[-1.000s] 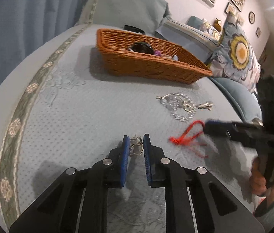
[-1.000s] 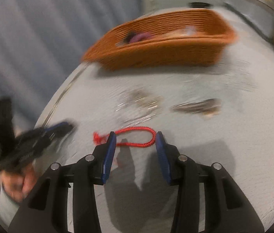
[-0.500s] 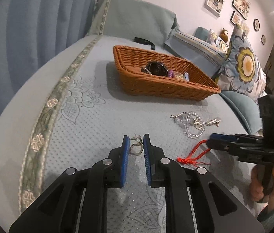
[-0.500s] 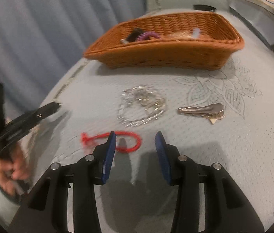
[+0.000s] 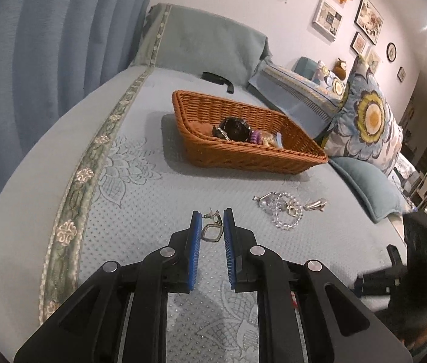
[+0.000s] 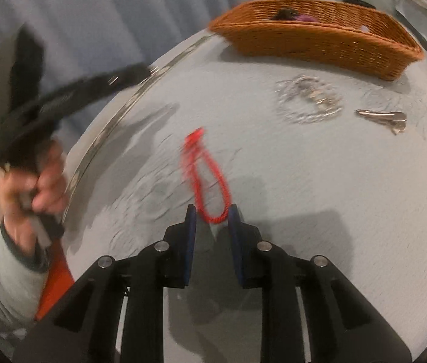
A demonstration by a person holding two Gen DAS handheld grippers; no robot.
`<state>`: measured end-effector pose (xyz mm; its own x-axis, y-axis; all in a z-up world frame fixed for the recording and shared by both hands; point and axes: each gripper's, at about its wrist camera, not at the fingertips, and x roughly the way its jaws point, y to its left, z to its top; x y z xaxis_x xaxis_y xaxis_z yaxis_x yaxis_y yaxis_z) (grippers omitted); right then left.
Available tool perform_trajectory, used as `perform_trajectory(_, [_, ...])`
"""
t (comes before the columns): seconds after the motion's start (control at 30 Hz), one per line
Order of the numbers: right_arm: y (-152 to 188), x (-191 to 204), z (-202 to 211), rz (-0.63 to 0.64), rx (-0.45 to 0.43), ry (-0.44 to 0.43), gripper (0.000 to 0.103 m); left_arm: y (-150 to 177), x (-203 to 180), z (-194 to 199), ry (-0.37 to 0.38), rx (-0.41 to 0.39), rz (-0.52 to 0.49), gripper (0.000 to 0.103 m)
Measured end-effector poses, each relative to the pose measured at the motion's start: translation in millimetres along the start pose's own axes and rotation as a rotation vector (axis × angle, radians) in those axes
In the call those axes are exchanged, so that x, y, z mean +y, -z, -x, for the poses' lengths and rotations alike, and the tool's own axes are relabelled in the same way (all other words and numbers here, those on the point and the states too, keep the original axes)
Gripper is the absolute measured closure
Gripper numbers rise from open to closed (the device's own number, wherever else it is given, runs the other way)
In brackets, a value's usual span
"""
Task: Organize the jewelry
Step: 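Grasp the red string bracelet with the right gripper while the left gripper holds the earring, then carry the earring and red bracelet with both grippers over the basket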
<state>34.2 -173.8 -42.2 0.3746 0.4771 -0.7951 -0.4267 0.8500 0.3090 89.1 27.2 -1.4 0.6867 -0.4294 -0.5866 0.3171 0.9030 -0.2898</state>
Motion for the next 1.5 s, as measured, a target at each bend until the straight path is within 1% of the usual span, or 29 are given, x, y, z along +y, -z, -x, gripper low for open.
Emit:
perform_trajectory(0.03, [8, 5, 8, 0.012, -0.006, 0.021, 0.083, 0, 1, 0, 0.004, -0.002, 0.003, 0.09])
perform_trajectory(0.07, [8, 9, 9, 0.033, -0.019, 0.064, 0.077, -1, 2, 1, 0.007, -0.004, 0.006, 0.09])
perform_trajectory(0.1, [7, 12, 9, 0.046, -0.031, 0.096, 0.067, -1, 3, 1, 0.011, -0.005, 0.009, 0.09])
perform_trajectory(0.13, [6, 12, 10, 0.053, -0.043, 0.119, 0.06, -1, 3, 1, 0.015, -0.005, 0.01, 0.09])
perform_trajectory(0.17, [4, 13, 10, 0.054, -0.06, 0.124, 0.052, -1, 3, 1, 0.017, -0.004, 0.011, 0.09])
perform_trajectory(0.23, [0, 13, 7, 0.056, -0.074, 0.117, 0.052, -1, 3, 1, 0.018, -0.003, 0.011, 0.09])
perform_trajectory(0.33, [-7, 15, -10, 0.072, -0.066, 0.156, 0.053, -1, 3, -1, 0.019, 0.002, 0.005, 0.09])
perform_trajectory(0.37, [-8, 16, -14, 0.083, -0.079, 0.175, 0.053, -1, 3, -1, 0.019, 0.004, 0.003, 0.09])
perform_trajectory(0.4, [-7, 19, -14, 0.097, -0.089, 0.189, 0.055, -1, 2, -2, 0.019, 0.006, 0.001, 0.09])
perform_trajectory(0.47, [-9, 26, -20, 0.138, -0.092, 0.235, 0.069, 0, 1, -3, 0.019, 0.007, -0.008, 0.09])
perform_trajectory(0.5, [-8, 30, -22, 0.156, -0.096, 0.244, 0.077, -1, 0, -4, 0.02, 0.006, -0.013, 0.09])
perform_trajectory(0.53, [-10, 31, -27, 0.17, -0.095, 0.242, 0.083, 0, -1, -4, 0.021, 0.005, -0.017, 0.09])
perform_trajectory(0.6, [-6, 37, -26, 0.203, -0.109, 0.278, 0.094, 0, -3, -5, 0.024, 0.002, -0.027, 0.09])
perform_trajectory(0.67, [-5, 35, -26, 0.188, -0.13, 0.286, 0.097, 1, -6, -5, 0.028, -0.004, -0.038, 0.09])
perform_trajectory(0.83, [-8, 15, -14, 0.101, -0.187, 0.263, 0.099, 3, -15, 1, 0.041, -0.045, -0.073, 0.09])
perform_trajectory(0.93, [-11, 4, 6, 0.063, -0.237, 0.262, 0.099, 4, -22, 3, 0.058, -0.065, -0.09, 0.09])
perform_trajectory(1.03, [-16, -3, 27, 0.022, -0.297, 0.248, 0.099, 5, -30, 1, 0.056, -0.067, -0.112, 0.09])
perform_trajectory(1.17, [-24, -8, 56, -0.011, -0.367, 0.235, 0.099, 1, -37, 1, 0.085, -0.078, -0.109, 0.09])
perform_trajectory(1.23, [-31, -10, 68, -0.02, -0.395, 0.232, 0.099, -6, -39, 1, 0.1, -0.085, -0.103, 0.09])
perform_trajectory(1.3, [-42, -14, 79, -0.023, -0.419, 0.234, 0.099, -18, -38, 1, 0.134, -0.088, -0.078, 0.09])
perform_trajectory(1.37, [-59, -20, 90, -0.018, -0.443, 0.259, 0.099, -28, -37, 2, 0.152, -0.104, -0.058, 0.09])
perform_trajectory(1.43, [-72, -27, 100, -0.019, -0.463, 0.264, 0.099, -45, -38, 1, 0.155, -0.126, -0.061, 0.09])
perform_trajectory(1.5, [-92, -38, 107, -0.034, -0.482, 0.291, 0.099, -61, -41, -3, 0.153, -0.147, -0.071, 0.09])
